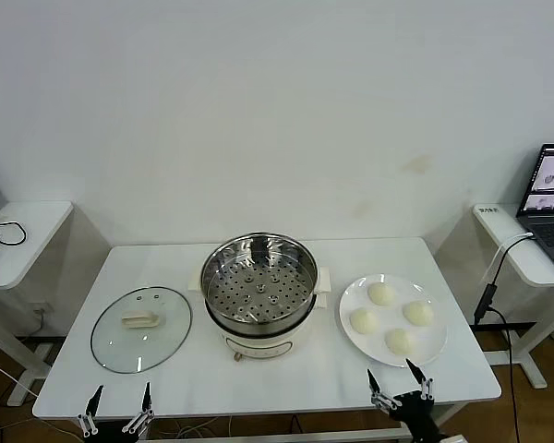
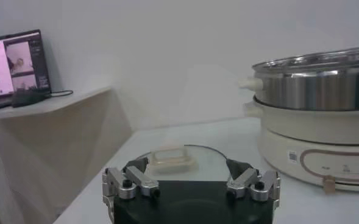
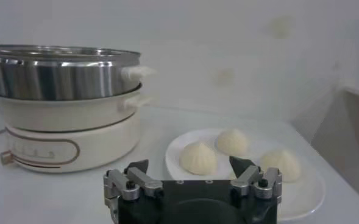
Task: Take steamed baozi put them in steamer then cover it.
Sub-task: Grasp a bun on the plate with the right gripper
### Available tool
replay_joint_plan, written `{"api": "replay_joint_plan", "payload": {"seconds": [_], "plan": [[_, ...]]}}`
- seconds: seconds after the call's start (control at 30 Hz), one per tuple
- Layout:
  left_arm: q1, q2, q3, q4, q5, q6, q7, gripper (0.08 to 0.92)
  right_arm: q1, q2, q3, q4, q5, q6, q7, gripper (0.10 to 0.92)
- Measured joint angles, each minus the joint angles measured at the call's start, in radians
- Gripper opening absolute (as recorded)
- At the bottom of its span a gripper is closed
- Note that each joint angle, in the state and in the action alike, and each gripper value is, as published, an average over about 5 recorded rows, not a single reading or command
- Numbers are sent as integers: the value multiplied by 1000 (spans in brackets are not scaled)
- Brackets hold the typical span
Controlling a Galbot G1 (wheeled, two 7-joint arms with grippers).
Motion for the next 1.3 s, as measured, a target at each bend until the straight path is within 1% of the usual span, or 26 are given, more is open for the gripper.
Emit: {"api": "replay_joint_plan", "payload": {"seconds": [0.23, 0.4, 0.57, 0.73, 0.97, 1.13, 1.3], "plan": [[-21, 6, -17, -17, 20, 72, -12, 823, 68, -67, 29, -12, -92, -28, 8, 823], [-29, 6, -34, -32, 60, 116, -3, 823, 163, -165, 41, -51, -198, -70, -17, 823], [-27, -2, -42, -47, 100, 142, 11, 823, 291, -286, 20, -123, -322, -98, -82, 823], [-24, -4, -49, -56, 133, 156, 21, 823, 461, -416, -52, -220, -407, -108, -188, 823], [-19, -11, -51, -60, 165, 163, 21, 823, 768, -576, -262, -390, -456, -100, -380, 823], [-17, -10, -55, -54, 180, 165, 20, 823, 1012, -635, -479, -520, -454, -85, -524, 823], [-22, -9, -61, -50, 192, 169, 17, 823, 1248, -646, -714, -644, -434, -76, -653, 823]]}}
